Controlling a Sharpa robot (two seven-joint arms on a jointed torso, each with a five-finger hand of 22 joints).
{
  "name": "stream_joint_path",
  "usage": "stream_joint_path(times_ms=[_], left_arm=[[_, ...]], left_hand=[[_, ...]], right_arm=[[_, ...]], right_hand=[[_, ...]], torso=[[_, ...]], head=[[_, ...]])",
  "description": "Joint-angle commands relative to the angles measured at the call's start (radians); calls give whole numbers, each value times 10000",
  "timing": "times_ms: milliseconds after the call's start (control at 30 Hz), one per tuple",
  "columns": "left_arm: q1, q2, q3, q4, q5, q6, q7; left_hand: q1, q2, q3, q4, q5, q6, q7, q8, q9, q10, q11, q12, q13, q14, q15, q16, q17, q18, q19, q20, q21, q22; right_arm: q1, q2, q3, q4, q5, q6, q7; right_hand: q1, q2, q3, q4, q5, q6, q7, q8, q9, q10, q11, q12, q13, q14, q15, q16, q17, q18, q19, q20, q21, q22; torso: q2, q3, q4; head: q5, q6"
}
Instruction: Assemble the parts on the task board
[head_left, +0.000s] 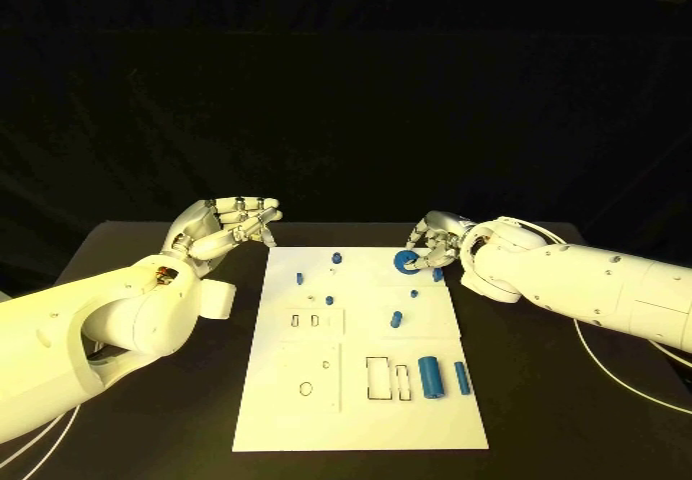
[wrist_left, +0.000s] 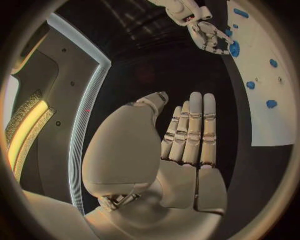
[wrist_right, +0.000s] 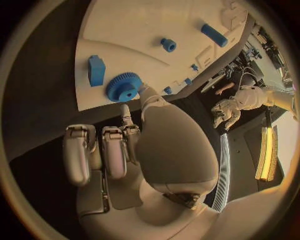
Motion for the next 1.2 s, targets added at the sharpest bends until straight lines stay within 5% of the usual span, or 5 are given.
stream_joint_path(times_ms=[33,633,800,1200], left_arm=[[10,32,6,4,20,190,43],[10,30,6,-17,20,200,33],[10,29,5,-21,20,205,24],[9,22,5,-23,20,210,23]], left_hand=[[44,42,66,2,-39,-5,-17,-49,11,-33,-36,-30,5,-77,-12,63,9,38,-85,-14,51,11],[44,42,66,2,-39,-5,-17,-49,11,-33,-36,-30,5,-77,-12,63,9,38,-85,-14,51,11],[44,42,66,2,-39,-5,-17,-49,11,-33,-36,-30,5,-77,-12,63,9,38,-85,-14,51,11],[44,42,66,2,-39,-5,-17,-49,11,-33,-36,-30,5,-77,-12,63,9,38,-85,-14,51,11]], right_arm=[[-45,90,-3,-109,5,255,-64],[-166,279,-21,-472,-238,319,-160],[-171,268,-22,-515,-351,347,-143],[-200,206,-24,-258,-498,16,29]], right_hand=[[125,-23,-5,60,18,-40,11,60,-7,272,47,83,1535,779,64,68,1322,-118,493,81,51,1670],[491,236,365,85,85,-10,36,141,-18,321,70,176,1663,791,94,113,1442,-155,566,118,173,1832],[919,350,1414,-49,-126,78,71,161,-104,383,82,253,1779,797,112,136,1517,-170,594,127,227,1915],[641,-62,2944,-462,247,1005,-240,626,27,642,-169,514,2088,807,-91,148,1580,-222,709,-21,387,2125]], torso=[[-4,5,-4],[-10,12,-16],[-10,12,-11],[-17,12,-7]], head=[[24,-18],[42,-60],[33,-67],[37,-61]])
